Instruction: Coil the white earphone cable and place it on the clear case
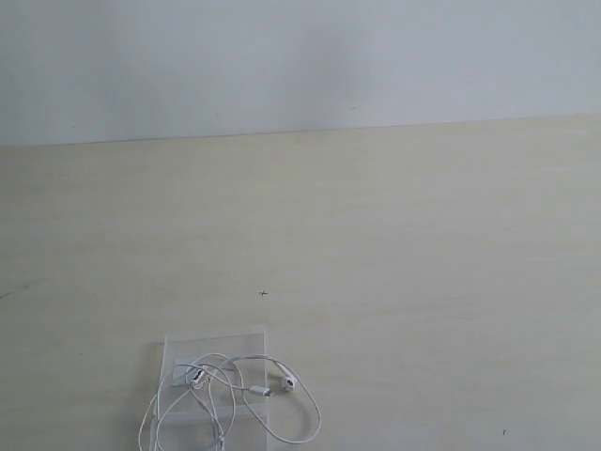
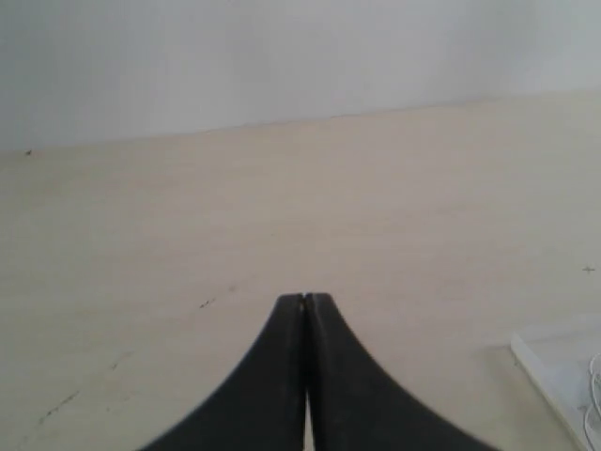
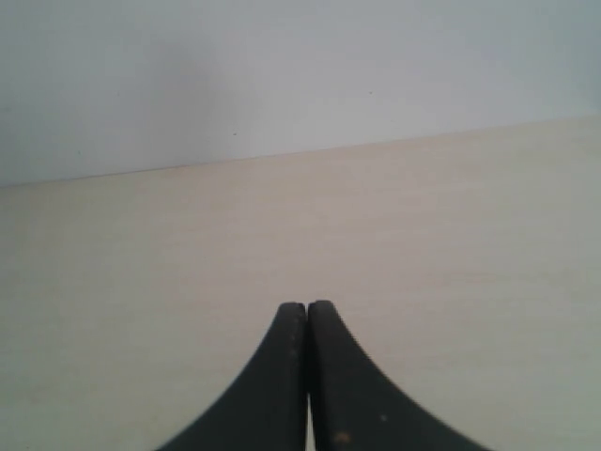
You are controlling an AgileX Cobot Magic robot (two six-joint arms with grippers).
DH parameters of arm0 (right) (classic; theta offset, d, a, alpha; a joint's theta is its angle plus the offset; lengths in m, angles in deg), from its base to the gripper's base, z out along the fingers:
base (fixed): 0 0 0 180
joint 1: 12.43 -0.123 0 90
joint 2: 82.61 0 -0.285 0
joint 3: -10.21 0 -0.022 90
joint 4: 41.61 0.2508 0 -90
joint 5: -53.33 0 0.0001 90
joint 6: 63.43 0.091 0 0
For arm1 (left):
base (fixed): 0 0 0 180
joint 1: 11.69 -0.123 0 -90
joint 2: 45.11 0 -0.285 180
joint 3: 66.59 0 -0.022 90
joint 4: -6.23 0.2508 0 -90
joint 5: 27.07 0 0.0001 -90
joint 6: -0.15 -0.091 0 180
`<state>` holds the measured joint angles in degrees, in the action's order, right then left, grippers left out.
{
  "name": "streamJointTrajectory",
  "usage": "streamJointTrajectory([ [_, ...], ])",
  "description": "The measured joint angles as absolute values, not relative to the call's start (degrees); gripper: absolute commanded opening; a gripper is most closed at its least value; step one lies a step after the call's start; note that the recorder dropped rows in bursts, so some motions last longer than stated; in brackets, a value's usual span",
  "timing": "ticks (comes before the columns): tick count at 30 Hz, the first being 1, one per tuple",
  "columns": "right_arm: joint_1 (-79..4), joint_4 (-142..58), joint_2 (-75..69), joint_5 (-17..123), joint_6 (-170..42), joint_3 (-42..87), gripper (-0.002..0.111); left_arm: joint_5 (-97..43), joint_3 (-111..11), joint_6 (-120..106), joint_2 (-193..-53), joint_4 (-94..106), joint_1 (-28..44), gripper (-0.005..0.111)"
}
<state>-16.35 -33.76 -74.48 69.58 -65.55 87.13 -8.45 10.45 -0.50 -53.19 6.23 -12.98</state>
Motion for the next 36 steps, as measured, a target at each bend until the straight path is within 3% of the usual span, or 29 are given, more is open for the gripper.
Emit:
streamJointTrajectory([
  [36, -16.35, -33.76, -74.48, 69.58, -65.55, 87.13, 0.0, -6.35, 10.45, -0.5, -53.19, 5.21, -14.48, 0.0],
])
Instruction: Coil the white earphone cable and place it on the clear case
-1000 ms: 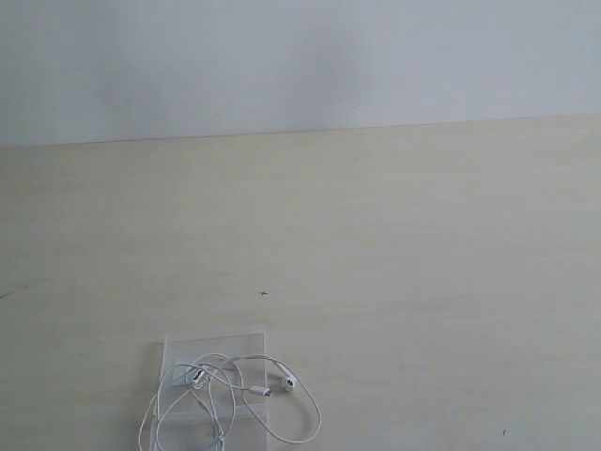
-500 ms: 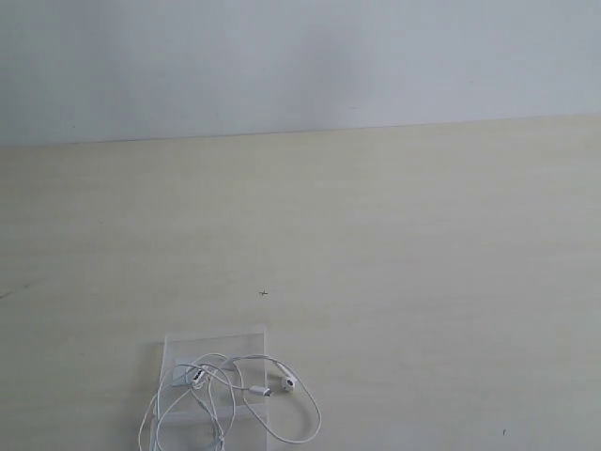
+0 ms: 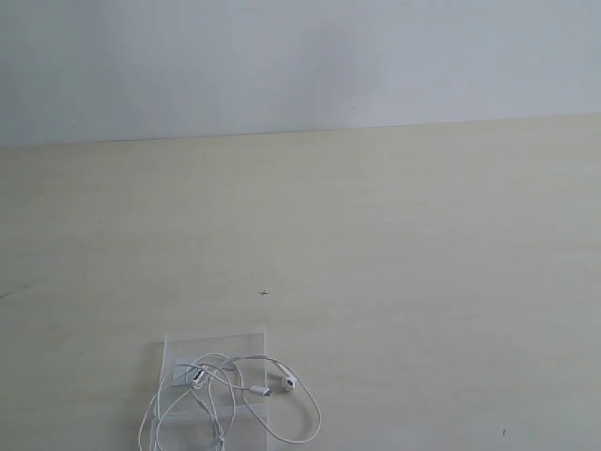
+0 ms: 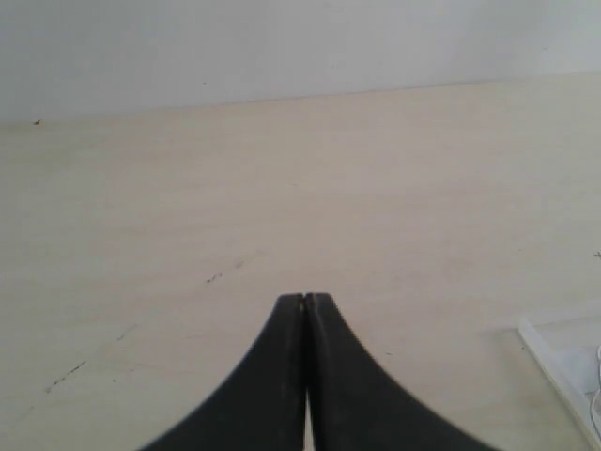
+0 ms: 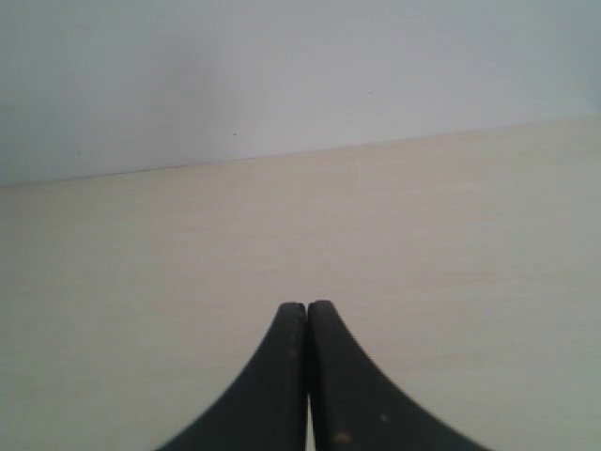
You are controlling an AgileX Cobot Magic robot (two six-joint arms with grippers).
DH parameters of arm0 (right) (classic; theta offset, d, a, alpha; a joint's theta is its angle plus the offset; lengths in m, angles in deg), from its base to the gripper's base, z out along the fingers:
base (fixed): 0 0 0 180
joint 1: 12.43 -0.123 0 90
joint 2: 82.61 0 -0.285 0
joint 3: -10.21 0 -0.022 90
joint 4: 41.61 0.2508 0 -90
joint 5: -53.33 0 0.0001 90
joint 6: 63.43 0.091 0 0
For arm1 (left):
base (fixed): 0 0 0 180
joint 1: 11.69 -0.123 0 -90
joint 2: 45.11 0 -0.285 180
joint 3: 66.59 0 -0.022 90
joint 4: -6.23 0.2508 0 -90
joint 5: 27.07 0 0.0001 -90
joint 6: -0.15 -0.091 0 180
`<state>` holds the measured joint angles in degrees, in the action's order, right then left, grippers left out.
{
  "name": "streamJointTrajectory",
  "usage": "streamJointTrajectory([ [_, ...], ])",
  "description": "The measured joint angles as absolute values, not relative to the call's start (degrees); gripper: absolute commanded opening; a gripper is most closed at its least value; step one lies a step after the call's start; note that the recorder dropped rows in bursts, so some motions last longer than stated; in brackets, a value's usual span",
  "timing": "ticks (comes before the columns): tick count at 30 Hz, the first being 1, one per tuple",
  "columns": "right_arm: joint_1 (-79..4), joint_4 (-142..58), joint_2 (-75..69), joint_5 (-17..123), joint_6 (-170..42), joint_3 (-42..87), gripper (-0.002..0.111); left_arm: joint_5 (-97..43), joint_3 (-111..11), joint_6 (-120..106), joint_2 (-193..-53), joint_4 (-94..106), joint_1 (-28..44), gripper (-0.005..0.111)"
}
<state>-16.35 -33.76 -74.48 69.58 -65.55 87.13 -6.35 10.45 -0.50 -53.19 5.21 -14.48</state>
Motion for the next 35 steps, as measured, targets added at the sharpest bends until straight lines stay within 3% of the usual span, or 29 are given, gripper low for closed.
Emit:
streamJointTrajectory([
  [35, -16.35, -33.76, -74.48, 69.58, -65.55, 87.13, 0.0, -6.23, 10.45, -0.63, -53.19, 5.1, -16.29, 0.0],
])
